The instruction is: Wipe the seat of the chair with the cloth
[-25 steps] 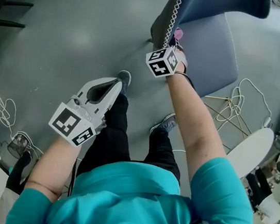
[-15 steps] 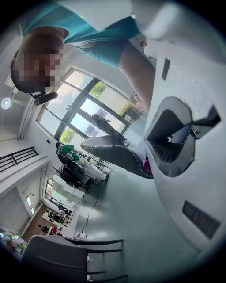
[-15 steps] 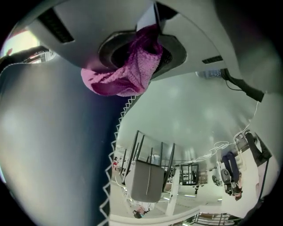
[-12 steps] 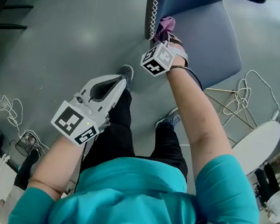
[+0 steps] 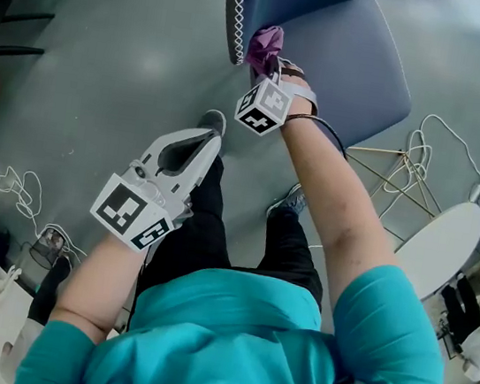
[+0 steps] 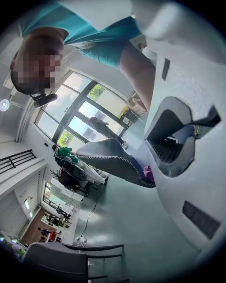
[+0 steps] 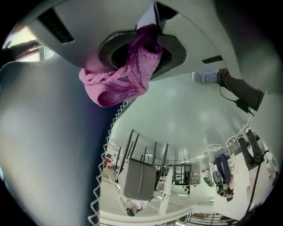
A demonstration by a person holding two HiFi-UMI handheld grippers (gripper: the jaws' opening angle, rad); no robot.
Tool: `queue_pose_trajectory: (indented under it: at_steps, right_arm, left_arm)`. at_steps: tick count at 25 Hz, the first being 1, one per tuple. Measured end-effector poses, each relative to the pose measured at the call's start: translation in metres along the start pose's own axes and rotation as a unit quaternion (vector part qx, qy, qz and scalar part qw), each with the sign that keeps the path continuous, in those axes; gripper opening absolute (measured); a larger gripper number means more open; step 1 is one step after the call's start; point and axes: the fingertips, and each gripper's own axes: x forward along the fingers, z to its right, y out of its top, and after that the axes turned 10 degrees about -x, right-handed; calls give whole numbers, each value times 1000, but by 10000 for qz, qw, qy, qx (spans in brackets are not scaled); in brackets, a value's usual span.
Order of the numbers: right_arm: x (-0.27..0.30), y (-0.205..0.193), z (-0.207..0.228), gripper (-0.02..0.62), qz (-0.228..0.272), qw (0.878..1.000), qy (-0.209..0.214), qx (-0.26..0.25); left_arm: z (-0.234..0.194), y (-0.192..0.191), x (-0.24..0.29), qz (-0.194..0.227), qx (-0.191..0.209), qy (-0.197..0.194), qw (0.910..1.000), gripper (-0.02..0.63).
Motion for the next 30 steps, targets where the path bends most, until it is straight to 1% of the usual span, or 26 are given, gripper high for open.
queue_pose_trajectory:
  at_steps: [13,20,30]
  right_arm:
    - [-15,-18,-23,49,37,9998,186,-39]
    - [-24,-32,-36,51,52,9995,313,69]
    - [-43,-57,-59,51,-7,9990,452,-38]
  left_arm:
    - [16,-6,19,-80,55,-75,9999,4]
    - [30,-10,33,-177,115,-176,9996,3]
    - [50,-11,48,-283,203,-305,9989,4]
